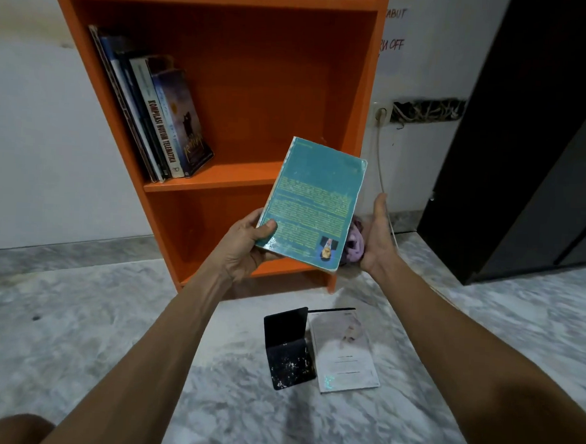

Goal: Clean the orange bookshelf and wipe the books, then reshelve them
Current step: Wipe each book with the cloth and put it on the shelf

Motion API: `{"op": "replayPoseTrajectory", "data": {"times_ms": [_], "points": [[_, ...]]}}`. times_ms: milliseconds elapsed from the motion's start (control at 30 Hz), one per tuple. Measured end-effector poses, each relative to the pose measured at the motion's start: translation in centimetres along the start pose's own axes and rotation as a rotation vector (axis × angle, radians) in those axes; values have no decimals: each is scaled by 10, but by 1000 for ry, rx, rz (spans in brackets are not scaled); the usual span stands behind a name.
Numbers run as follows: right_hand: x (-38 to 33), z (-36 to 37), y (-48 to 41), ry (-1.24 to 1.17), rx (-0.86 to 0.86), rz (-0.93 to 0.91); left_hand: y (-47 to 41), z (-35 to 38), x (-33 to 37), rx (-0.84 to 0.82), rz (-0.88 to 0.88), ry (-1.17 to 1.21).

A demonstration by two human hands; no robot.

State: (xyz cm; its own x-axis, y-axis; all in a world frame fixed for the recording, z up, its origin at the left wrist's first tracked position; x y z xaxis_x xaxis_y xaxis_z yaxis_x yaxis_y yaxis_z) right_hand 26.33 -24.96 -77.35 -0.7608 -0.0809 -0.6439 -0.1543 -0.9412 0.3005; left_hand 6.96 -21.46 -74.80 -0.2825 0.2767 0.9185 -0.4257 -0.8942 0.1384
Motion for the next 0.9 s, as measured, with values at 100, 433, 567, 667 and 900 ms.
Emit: {"op": "replayPoseTrajectory", "data": {"times_ms": [100, 433, 567, 667, 900], "points": [[-6, 28, 13, 195, -157, -88, -5, -6, -9, 88, -46, -44], [1, 74, 43, 1861, -316, -1281, 5, -19, 3, 110, -299, 252], [18, 71, 52, 1990, -447, -1436, 15, -29, -2, 173, -259, 319], [12, 68, 57, 1719, -445, -1061, 18, -36, -11, 183, -235, 220], [34, 106, 60, 1398, -117, -1127, 9, -1, -17, 151, -57, 187]]}}
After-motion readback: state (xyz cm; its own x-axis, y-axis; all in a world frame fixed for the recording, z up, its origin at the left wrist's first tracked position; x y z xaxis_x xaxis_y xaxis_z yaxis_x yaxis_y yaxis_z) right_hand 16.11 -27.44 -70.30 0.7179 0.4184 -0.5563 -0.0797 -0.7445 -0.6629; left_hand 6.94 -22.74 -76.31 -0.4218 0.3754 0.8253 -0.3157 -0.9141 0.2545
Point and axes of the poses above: each hand's wrist, its own y-axis away from the middle knuckle, its own z-axis out of the palm, x = y × z, the point moved 6 cm from there along -y, towards the middle knuckle, and after that the axes turned 8 degrees about x, right-handed, at the moved point
